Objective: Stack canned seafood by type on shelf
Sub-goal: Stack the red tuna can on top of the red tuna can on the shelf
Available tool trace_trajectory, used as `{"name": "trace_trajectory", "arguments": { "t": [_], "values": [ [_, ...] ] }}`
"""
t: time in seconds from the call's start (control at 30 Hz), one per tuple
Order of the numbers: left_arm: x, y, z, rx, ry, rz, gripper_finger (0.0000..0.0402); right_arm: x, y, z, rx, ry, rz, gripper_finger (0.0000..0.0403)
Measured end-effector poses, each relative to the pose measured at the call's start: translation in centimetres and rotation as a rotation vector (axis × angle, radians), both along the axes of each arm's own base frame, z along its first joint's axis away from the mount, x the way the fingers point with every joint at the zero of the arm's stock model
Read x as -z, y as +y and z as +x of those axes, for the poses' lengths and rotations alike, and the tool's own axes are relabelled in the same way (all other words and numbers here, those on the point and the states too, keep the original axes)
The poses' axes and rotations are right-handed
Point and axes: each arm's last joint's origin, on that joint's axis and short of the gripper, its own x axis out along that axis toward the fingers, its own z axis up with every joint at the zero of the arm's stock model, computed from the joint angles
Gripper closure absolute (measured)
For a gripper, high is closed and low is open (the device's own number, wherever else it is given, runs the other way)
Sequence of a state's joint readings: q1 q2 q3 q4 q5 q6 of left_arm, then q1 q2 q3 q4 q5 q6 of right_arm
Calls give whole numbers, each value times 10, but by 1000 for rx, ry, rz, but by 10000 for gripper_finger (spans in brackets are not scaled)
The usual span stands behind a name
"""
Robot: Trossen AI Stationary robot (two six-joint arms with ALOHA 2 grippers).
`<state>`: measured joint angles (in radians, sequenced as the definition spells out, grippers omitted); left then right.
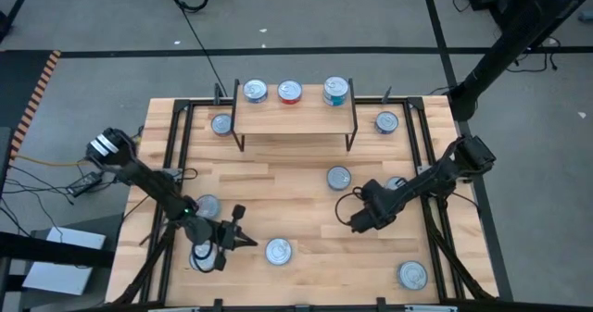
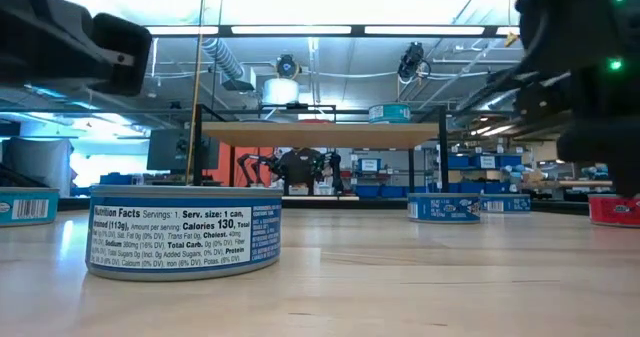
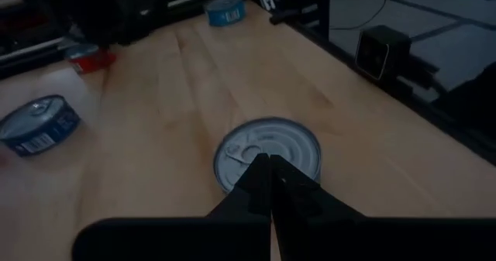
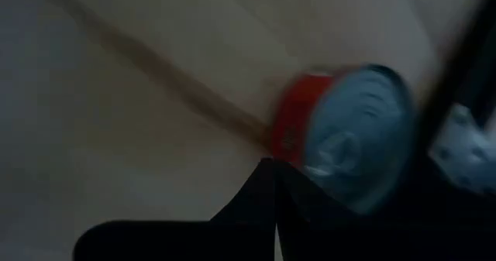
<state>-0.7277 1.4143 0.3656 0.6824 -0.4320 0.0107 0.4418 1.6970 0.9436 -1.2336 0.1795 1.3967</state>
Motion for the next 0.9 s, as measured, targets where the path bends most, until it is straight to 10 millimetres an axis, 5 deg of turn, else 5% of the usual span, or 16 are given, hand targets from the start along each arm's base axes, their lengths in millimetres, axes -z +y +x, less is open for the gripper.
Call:
{"name": "trace_trajectory", "arguments": {
  "t": [0.27,0.5,0.9],
  "values": [
    [-17,7,-9,-7,7,-22,400,-6,5,14,-78,-81,45,398],
    [-20,8,-9,-22,-1,-42,400,-21,-7,-3,-4,135,-89,398],
    [-19,8,-9,-23,2,-40,400,-1,-20,-3,17,142,53,396]
  ]
}}
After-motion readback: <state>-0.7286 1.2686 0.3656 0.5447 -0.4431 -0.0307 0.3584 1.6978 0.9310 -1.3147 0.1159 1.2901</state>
